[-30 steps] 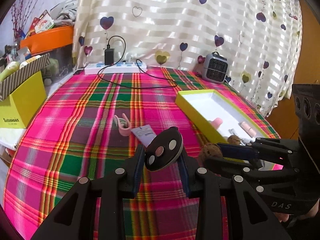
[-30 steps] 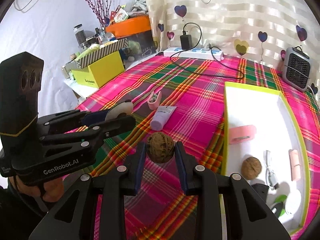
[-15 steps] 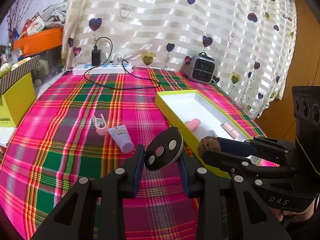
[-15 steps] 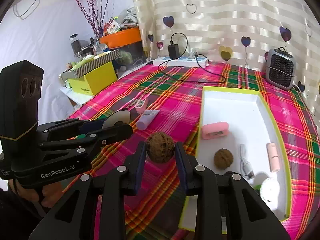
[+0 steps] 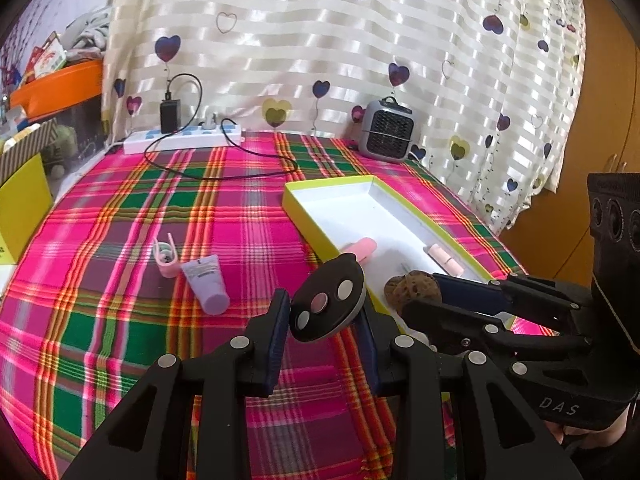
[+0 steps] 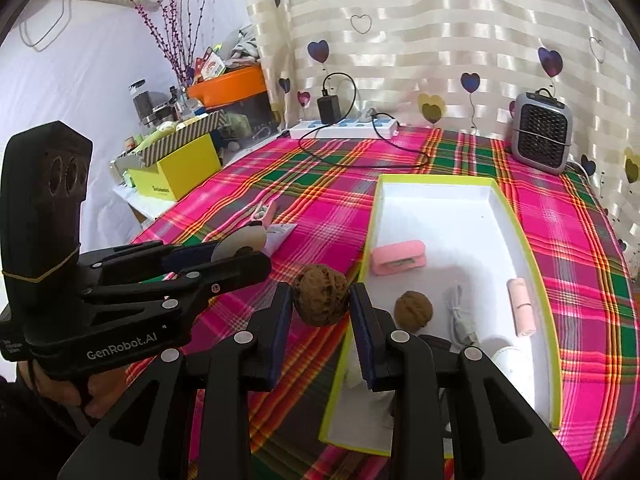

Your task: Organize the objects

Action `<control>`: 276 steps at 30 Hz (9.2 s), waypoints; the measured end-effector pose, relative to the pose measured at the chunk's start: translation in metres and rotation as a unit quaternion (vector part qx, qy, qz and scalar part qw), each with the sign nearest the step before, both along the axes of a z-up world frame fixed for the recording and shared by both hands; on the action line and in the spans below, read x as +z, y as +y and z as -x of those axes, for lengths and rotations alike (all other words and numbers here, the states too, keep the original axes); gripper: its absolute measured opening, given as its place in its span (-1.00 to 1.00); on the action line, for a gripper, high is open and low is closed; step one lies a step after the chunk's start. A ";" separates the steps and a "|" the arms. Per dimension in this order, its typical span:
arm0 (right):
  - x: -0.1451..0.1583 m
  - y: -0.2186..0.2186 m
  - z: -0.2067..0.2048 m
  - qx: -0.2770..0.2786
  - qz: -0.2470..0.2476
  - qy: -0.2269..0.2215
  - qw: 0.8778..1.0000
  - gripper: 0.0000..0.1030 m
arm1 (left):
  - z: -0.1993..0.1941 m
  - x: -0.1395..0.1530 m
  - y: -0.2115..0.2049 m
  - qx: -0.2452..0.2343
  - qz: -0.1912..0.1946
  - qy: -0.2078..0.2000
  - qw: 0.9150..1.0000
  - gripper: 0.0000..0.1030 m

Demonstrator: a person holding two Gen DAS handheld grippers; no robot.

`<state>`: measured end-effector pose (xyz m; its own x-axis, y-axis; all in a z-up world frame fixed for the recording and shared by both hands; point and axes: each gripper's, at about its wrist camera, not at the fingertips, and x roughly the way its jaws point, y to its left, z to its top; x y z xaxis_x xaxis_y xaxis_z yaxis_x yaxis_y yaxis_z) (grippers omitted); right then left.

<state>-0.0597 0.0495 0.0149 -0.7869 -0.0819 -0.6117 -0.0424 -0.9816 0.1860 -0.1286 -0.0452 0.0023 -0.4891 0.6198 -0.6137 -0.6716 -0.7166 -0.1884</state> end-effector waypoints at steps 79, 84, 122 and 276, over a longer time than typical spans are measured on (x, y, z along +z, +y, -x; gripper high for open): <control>0.009 0.093 -0.024 -0.087 0.019 0.010 0.996 -0.41 | 0.011 -0.003 0.101 -0.049 0.043 -0.024 0.998 -0.41; 0.005 0.103 -0.019 -0.092 0.023 0.001 0.995 -0.41 | 0.017 -0.013 0.110 -0.055 0.055 -0.039 0.996 -0.41; -0.036 0.108 0.009 -0.084 0.015 -0.079 0.993 -0.40 | 0.022 -0.030 0.131 -0.066 0.082 -0.049 0.993 -0.41; -0.051 -0.069 0.157 0.012 -0.030 -0.123 0.992 -0.43 | 0.147 -0.036 -0.078 0.087 0.034 -0.092 0.991 -0.43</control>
<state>-0.2170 -0.0191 -0.0361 -0.6122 -0.0569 -0.7887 -0.0549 -0.9919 0.1142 -0.2757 -0.1234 -0.0338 -0.4602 0.4900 -0.7403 -0.4960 -0.8335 -0.2433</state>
